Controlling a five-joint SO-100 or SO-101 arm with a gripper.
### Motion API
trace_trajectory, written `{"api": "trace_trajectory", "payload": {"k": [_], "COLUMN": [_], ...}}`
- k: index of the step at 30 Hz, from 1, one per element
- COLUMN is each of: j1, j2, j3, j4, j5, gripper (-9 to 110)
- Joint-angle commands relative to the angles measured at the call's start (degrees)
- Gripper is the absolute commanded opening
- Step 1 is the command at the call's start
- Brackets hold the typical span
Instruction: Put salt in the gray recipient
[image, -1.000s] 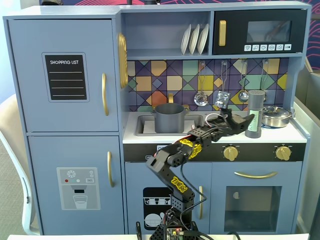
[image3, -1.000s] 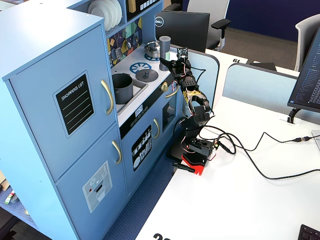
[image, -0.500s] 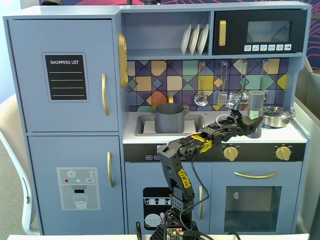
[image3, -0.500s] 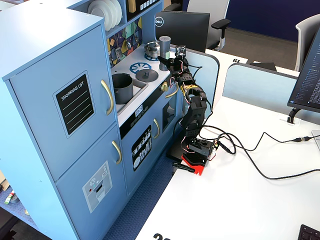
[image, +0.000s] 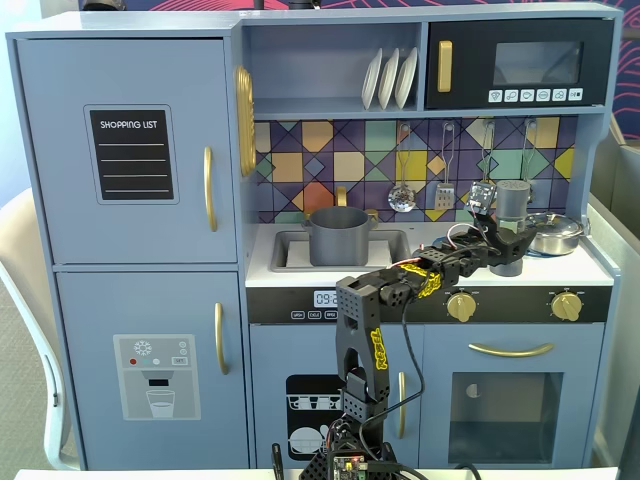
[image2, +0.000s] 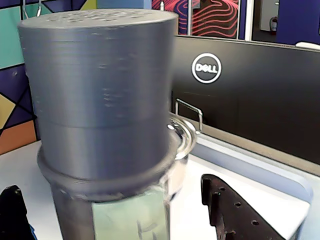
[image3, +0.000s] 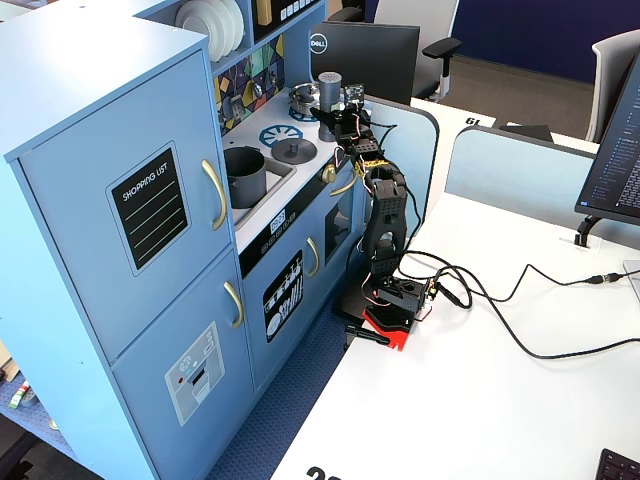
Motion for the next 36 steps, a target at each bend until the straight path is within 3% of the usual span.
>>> {"api": "trace_trajectory", "payload": {"k": [1,31,34,36], "j1": [-1.4,-2.9,-3.1,-3.3], "j2": [-1.4,-9.0,-9.1,-9.1], "j3": [-7.4,-15.6,-16.0,-16.1], "j4": [-1.3,-0.4,-0.4,-0.5], "j5": [-1.7,-4.0,-4.1,-5.2], "gripper": [48,40,36,25]}}
